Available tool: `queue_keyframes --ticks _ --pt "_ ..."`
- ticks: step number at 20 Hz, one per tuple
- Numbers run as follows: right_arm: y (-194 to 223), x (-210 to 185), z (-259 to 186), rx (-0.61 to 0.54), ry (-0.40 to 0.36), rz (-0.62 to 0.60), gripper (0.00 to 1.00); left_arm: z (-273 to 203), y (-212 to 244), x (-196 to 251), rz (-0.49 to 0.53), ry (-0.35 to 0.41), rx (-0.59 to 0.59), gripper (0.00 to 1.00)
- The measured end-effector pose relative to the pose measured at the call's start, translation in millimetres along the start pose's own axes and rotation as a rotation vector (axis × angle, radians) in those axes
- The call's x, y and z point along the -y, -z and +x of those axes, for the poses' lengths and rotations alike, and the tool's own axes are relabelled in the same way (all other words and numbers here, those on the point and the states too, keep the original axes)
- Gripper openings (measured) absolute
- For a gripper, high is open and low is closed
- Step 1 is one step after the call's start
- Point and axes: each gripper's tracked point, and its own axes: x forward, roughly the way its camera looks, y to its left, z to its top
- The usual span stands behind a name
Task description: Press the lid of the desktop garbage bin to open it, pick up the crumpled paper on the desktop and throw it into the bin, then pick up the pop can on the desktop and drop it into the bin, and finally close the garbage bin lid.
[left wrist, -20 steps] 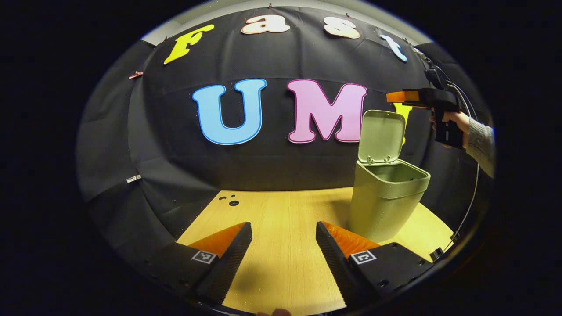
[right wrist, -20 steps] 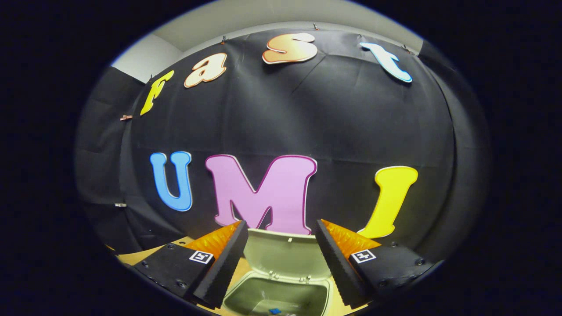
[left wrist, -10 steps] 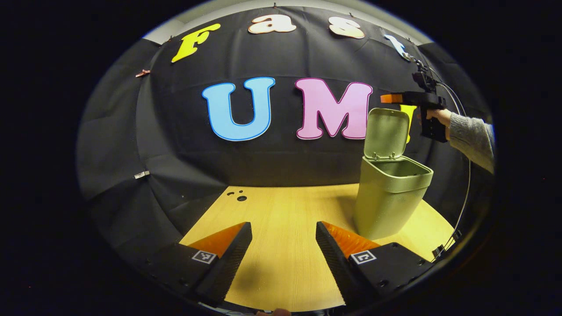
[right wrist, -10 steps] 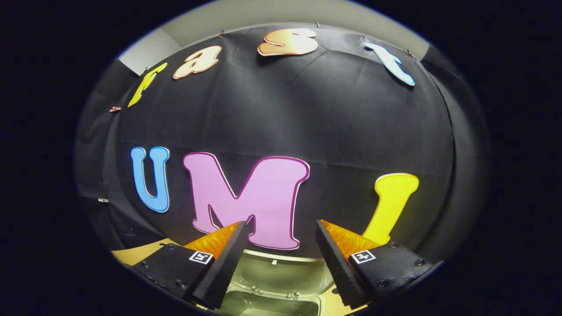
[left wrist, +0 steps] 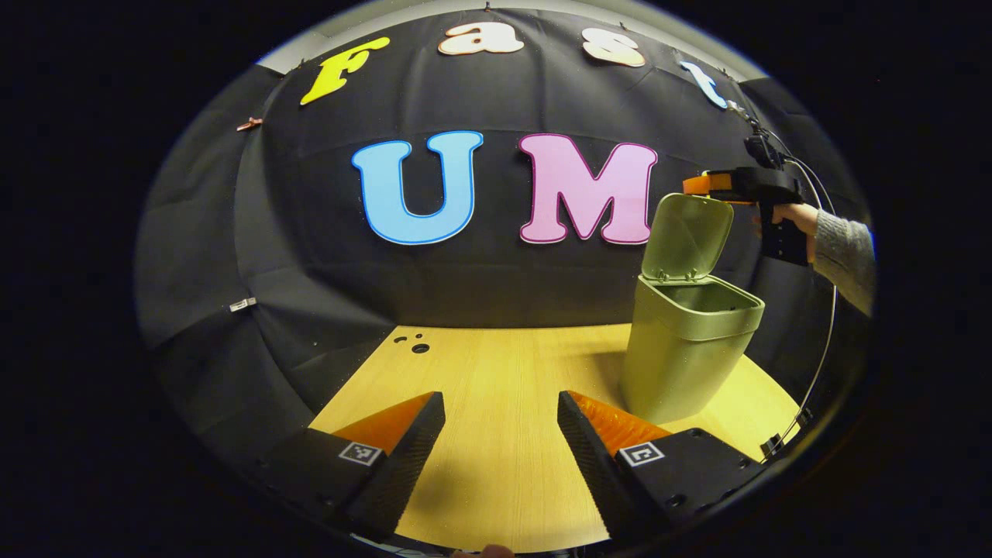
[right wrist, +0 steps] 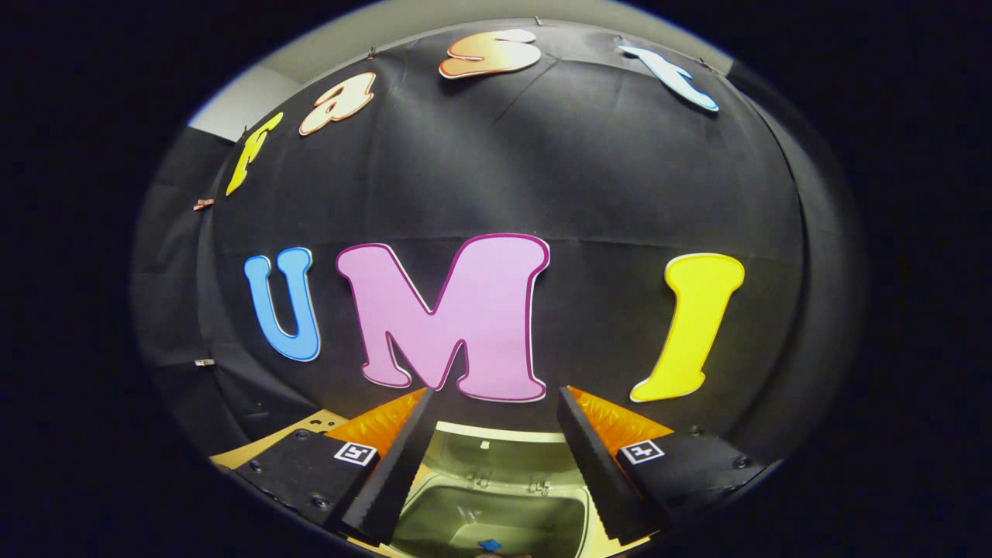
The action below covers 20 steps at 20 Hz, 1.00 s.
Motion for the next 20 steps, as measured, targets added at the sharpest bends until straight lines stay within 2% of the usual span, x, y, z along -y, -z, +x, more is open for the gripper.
queue_keyframes --ticks 4,8,12,14,15,18,20 --pt "17 -7 -25 -0.042 -0.028 -0.022 0.98 9 -5 10 0.009 0.037 0.010 0.95" --pt "41 -10 -45 -0.111 -0.042 0.008 0.98 15 -6 22 0.017 0.069 0.010 0.95" --pt "75 -12 -58 -0.208 -0.057 -0.011 0.98 19 -9 32 0.032 0.097 0.015 0.95" --pt "90 -12 -63 -0.245 -0.056 -0.038 0.98 20 -9 37 0.033 0.109 0.015 0.99" --pt "94 -12 -66 -0.259 -0.054 -0.046 0.98 20 -9 39 0.034 0.115 0.013 0.95" --pt "114 -14 -72 -0.313 -0.062 -0.063 0.98 20 -8 41 0.042 0.124 0.010 0.95" --pt "129 -21 -76 -0.368 -0.096 -0.056 0.98 20 -9 42 0.042 0.128 0.009 0.95"
